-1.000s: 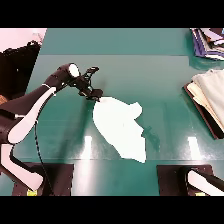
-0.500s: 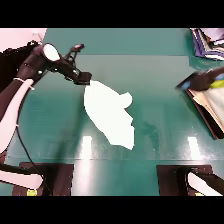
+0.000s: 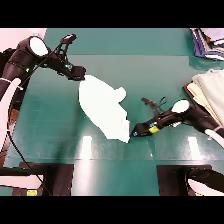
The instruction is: Fold the shirts.
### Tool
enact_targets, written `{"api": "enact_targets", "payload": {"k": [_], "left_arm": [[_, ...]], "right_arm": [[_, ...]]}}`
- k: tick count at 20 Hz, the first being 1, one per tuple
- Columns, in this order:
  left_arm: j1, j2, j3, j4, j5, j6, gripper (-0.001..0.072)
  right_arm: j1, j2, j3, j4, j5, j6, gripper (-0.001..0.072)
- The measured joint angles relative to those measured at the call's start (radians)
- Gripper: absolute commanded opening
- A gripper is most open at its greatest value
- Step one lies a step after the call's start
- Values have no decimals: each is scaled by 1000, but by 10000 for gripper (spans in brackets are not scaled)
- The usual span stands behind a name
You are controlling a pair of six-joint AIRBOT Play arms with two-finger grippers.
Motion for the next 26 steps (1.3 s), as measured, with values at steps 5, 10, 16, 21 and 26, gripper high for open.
{"api": "enact_targets", "payload": {"k": [5,10,16,21,26], "left_arm": [[0,3,0,3,-14,0,29],[1,85,14,7,-6,0,29],[1,333,120,14,14,0,29],[1,497,171,17,2,-29,28],[0,538,37,16,-120,-79,28]], "right_arm": [[99,-132,58,70,-64,-60,16],[71,-103,187,60,-70,-87,16],[-166,134,450,-21,-24,-40,15],[-404,250,700,-58,39,1,15],[-525,266,777,-136,189,67,15]]}}
